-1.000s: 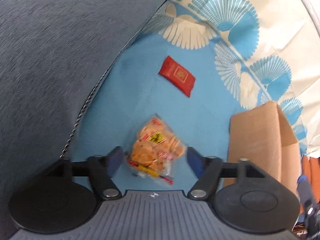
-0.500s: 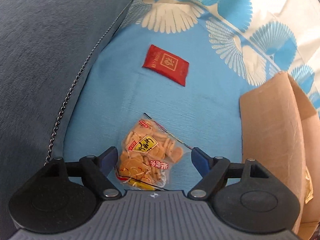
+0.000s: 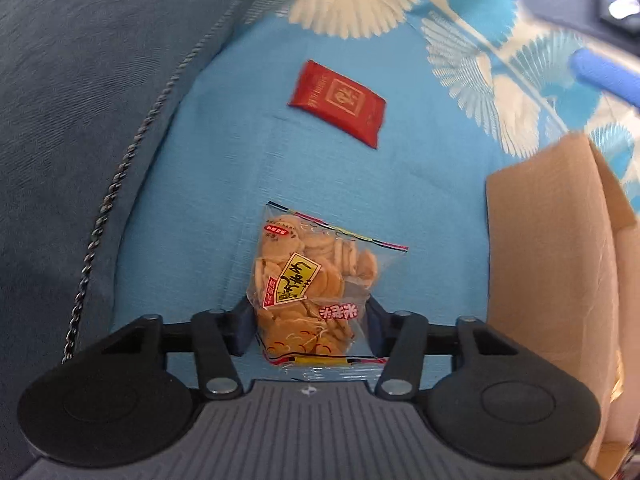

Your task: Organize snacks

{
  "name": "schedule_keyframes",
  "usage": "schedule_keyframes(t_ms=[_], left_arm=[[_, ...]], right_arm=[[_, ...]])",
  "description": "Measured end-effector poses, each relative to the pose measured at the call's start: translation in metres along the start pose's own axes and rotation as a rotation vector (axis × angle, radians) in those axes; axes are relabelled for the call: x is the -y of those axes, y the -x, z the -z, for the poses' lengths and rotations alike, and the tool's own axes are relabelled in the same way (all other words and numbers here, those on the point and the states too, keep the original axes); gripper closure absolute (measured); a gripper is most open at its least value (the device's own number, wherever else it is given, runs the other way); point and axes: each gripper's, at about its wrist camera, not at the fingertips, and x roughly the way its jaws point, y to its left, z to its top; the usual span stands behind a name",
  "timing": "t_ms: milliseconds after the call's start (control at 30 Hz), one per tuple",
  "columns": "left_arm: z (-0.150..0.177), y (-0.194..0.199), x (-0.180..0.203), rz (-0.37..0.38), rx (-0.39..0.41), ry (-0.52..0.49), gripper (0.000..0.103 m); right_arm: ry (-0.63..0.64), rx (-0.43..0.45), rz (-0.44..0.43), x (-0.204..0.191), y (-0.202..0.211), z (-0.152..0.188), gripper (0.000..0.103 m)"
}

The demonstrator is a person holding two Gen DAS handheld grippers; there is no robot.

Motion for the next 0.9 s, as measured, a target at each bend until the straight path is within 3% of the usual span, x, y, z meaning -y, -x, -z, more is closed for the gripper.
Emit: schedule_keyframes(t_ms=[133,233,433,667,733,833,900], left_arm=[[0.004,0.007,-0.027,-0.018,0.031,0.198,0.047],[0.005,0.010,-0.038,-0.020,0.045,0.290,0.047],[0.001,0.009,-0.041,-0.025,0.043,0.319,0.046],[0.001,0.007,-0.038,-0.047,0.041,0.319,0.045],[0.000,0.006,-0.041,-0.044,0.040,0.330,0.045],[0.002,0.007,-0.041,-0.046,0.042,0.336,0.045],[0.002,0.008,-0.042,-0.047,0.042,0.339,0.045]], right_arm=[[-0.008,-0.058,-0.004,-0.003,-0.042,0.003,0.021],[-0.019,-0.114,0.005,-0.006,-0.080,0.007,0.020],[0.081,-0.212,0.042,-0.013,-0.144,0.018,0.016],[0.240,-0.303,0.023,-0.012,-0.179,0.034,0.012],[0.219,-0.299,-0.022,-0.010,-0.177,0.036,0.018],[0.210,-0.285,-0.070,-0.010,-0.171,0.039,0.037],[0.211,-0.280,-0.096,-0.013,-0.166,0.041,0.056]])
